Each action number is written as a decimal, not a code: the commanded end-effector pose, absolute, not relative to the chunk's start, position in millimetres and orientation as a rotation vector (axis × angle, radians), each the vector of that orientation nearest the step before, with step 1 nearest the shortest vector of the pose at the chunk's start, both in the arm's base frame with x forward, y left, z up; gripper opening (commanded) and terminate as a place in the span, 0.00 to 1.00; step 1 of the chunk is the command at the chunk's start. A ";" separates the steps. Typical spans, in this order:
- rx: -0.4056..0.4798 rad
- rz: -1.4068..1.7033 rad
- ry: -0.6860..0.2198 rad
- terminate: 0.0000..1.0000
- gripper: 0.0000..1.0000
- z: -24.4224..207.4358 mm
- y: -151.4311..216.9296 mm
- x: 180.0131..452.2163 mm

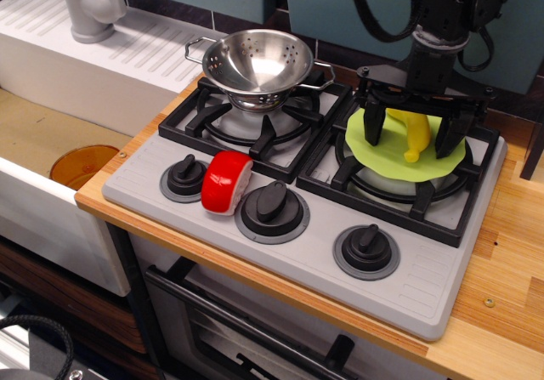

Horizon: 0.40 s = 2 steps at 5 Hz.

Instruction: End effector transition from object to object

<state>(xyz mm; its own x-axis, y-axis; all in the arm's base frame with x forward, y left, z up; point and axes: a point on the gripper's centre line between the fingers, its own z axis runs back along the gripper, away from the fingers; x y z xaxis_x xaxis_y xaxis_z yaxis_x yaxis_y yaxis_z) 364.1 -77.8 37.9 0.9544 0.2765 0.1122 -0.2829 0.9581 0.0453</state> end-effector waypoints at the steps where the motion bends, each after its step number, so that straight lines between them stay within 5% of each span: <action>1: 0.085 0.293 -0.070 0.00 1.00 70.7 -81.4 358.4; 2: 0.099 0.298 -0.038 0.00 1.00 89.1 -84.0 357.9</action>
<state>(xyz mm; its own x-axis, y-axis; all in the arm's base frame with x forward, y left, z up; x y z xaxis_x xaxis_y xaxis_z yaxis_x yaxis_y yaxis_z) 348.9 -80.8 62.9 0.9563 0.2915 -0.0234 -0.2855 0.9480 0.1409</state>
